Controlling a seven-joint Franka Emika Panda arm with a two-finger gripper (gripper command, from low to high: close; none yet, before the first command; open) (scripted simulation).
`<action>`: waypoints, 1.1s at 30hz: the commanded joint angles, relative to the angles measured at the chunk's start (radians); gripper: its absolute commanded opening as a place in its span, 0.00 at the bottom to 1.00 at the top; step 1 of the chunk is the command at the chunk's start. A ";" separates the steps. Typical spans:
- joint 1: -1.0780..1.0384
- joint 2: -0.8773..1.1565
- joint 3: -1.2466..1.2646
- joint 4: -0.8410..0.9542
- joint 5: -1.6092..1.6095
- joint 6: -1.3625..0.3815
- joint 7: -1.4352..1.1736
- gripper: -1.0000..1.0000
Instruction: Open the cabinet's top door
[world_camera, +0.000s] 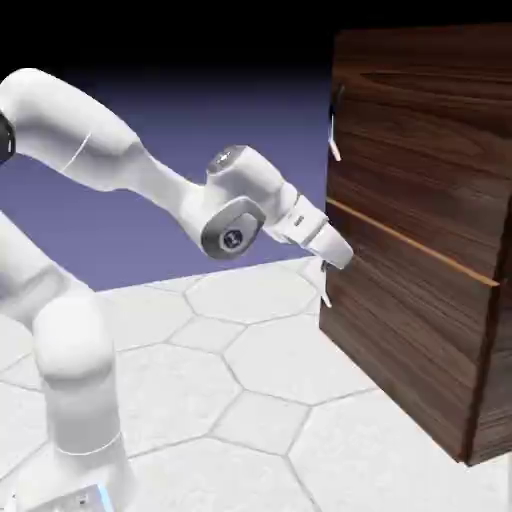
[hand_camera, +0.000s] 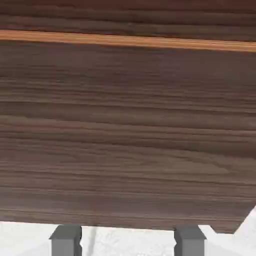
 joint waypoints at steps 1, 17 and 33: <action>-0.030 -0.023 0.027 0.018 0.044 -0.006 -0.010 0.50; -0.512 -0.391 0.463 0.305 0.740 -0.109 -0.165 0.50; -0.994 -0.758 0.898 0.592 1.435 -0.212 -0.321 0.50</action>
